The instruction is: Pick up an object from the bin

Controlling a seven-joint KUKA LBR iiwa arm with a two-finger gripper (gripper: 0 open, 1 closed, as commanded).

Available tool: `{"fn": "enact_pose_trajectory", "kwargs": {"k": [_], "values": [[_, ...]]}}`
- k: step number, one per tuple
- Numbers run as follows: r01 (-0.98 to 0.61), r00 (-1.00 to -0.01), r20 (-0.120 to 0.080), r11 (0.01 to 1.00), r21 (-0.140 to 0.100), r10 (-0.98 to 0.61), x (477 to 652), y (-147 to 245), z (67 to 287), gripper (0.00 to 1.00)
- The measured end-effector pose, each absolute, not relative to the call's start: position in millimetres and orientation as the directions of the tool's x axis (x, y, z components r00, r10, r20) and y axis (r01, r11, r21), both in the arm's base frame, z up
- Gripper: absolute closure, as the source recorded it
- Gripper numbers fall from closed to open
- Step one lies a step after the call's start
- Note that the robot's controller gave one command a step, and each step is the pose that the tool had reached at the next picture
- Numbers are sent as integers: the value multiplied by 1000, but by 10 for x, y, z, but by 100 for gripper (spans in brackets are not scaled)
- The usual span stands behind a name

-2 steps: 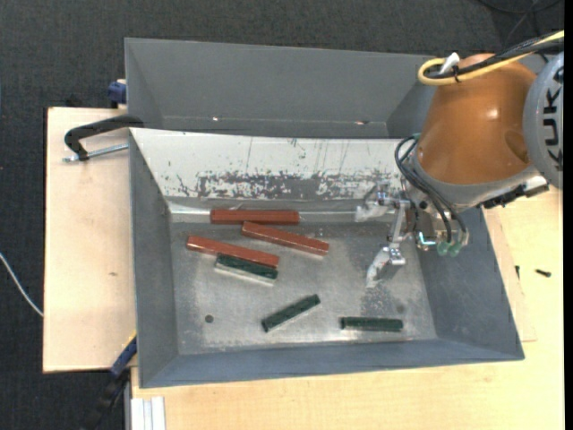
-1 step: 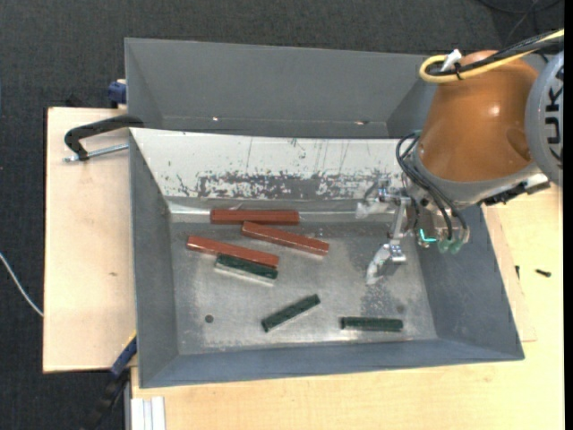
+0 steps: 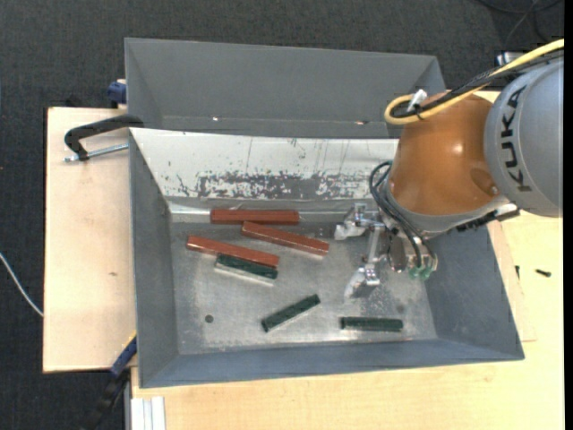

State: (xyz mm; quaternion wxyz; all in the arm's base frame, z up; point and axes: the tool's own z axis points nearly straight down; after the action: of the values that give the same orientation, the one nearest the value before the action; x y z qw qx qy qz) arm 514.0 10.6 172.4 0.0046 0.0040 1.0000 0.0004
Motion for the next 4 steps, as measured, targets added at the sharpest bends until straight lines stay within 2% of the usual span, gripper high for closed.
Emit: {"fn": "enact_pose_trajectory", "kwargs": {"k": [1, 2, 3, 4], "values": [[-37, -999, 3, 999, 2, -37, 5134, 521, 771, 100], [-36, -999, -4, 999, 2, -36, 5140, 517, 748, 0], [-36, -999, -4, 999, 1, -36, 5141, 518, 749, 0], [-244, -970, 3, 970, -5, -244, 5155, 1061, 768, 100]]}}
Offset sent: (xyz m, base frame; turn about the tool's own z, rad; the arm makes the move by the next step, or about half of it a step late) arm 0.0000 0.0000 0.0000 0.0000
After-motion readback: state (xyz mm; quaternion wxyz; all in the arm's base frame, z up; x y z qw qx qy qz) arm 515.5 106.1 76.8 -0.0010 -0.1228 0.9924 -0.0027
